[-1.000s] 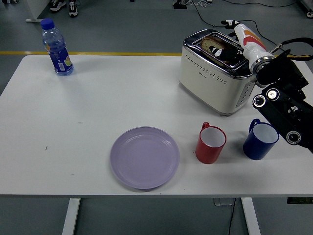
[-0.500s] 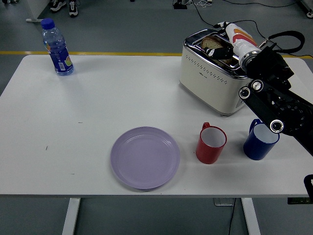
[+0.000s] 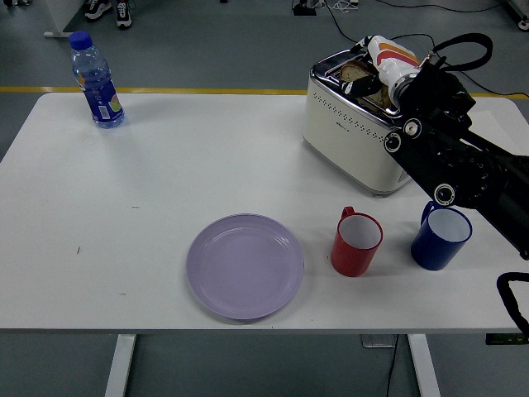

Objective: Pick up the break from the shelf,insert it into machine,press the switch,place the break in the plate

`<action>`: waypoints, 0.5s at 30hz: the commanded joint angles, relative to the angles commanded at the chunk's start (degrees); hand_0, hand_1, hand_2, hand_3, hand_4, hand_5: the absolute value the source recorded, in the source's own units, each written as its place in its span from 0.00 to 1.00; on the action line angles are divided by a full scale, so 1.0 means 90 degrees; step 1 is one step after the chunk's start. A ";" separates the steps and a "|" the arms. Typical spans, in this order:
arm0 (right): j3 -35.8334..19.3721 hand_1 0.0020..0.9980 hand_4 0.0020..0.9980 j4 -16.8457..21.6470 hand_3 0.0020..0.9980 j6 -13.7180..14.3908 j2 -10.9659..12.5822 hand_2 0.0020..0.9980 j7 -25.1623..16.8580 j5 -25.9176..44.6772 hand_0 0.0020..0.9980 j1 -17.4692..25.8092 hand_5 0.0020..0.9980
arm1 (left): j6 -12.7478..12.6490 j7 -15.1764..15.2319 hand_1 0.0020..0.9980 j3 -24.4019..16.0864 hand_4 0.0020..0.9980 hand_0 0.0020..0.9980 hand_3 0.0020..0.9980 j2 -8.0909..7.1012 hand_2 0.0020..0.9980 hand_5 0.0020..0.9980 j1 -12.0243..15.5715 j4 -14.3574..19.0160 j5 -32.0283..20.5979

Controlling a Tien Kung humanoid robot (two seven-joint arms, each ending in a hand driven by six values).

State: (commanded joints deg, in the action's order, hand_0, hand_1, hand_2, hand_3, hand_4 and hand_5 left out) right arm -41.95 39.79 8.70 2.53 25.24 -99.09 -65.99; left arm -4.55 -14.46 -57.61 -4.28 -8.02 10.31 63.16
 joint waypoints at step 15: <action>0.0280 0.38 0.68 -0.0646 0.57 0.0034 -0.0228 0.44 0.0097 -0.0275 0.36 -0.0188 0.13 | -0.0018 0.0002 0.69 -0.0016 0.29 0.69 0.56 0.0005 0.68 0.82 0.0000 0.0000 -0.0004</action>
State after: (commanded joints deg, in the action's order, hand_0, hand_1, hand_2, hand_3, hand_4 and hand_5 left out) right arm -39.44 33.97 9.01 0.48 26.12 -101.57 -67.68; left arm -4.71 -14.44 -57.76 -4.23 -8.02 10.31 63.12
